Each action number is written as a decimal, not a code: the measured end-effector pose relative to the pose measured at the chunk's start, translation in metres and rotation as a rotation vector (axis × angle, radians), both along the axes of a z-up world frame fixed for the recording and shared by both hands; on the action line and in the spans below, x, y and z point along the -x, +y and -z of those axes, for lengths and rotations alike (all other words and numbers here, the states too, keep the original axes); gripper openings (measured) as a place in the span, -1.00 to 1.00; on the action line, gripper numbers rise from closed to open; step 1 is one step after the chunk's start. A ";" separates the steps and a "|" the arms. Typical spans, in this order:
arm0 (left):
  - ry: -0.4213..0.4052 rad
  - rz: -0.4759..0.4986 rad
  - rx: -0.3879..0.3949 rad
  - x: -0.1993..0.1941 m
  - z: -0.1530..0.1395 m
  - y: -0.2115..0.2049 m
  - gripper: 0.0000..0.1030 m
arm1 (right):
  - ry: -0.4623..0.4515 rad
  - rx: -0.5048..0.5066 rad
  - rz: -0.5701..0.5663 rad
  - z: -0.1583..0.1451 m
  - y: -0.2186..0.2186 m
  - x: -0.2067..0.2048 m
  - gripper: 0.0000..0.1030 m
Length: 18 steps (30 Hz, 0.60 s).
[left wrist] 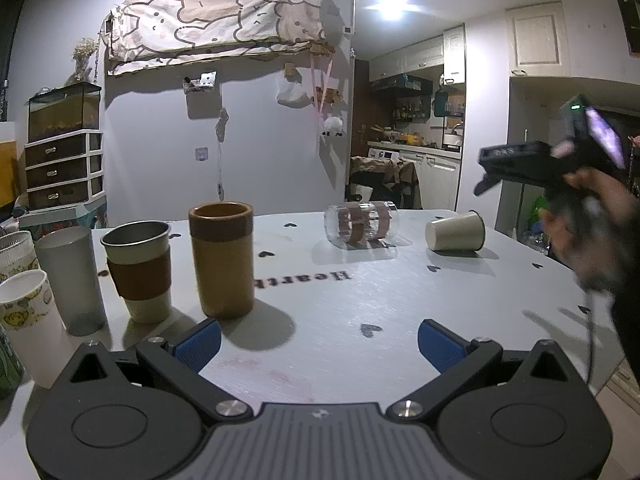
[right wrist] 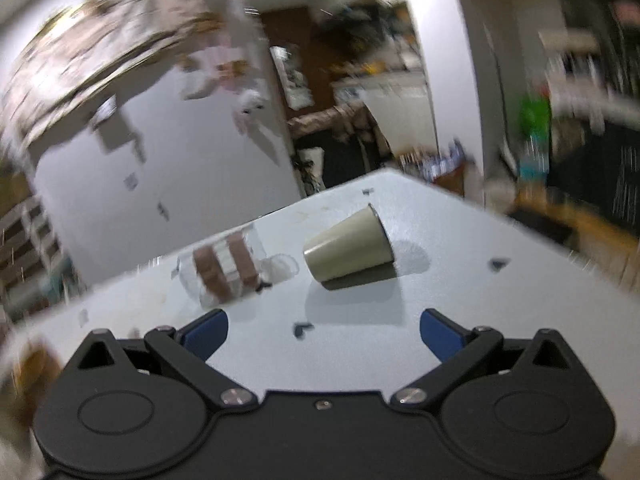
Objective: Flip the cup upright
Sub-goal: 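Reach the right tool to the tipped beige paper cup and grasp it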
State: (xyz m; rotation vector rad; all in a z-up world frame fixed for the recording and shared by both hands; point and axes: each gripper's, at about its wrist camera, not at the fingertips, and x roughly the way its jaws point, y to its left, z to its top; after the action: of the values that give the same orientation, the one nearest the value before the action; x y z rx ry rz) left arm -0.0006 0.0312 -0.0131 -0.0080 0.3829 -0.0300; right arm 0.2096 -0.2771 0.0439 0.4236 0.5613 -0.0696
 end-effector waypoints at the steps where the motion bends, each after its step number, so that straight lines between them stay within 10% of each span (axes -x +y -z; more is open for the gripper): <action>1: -0.002 -0.001 0.001 -0.002 0.000 0.004 1.00 | 0.021 -0.055 0.033 0.002 -0.004 -0.015 0.99; 18: 0.077 -0.080 0.038 -0.046 0.013 0.072 1.00 | 0.225 -0.473 0.671 0.080 0.007 -0.187 0.81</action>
State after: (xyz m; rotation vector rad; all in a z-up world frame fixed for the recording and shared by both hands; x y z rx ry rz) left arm 0.0451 0.1035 -0.0258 -0.0626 0.4590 0.0419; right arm 0.3964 -0.2698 -0.0365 1.0647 0.6362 -0.6432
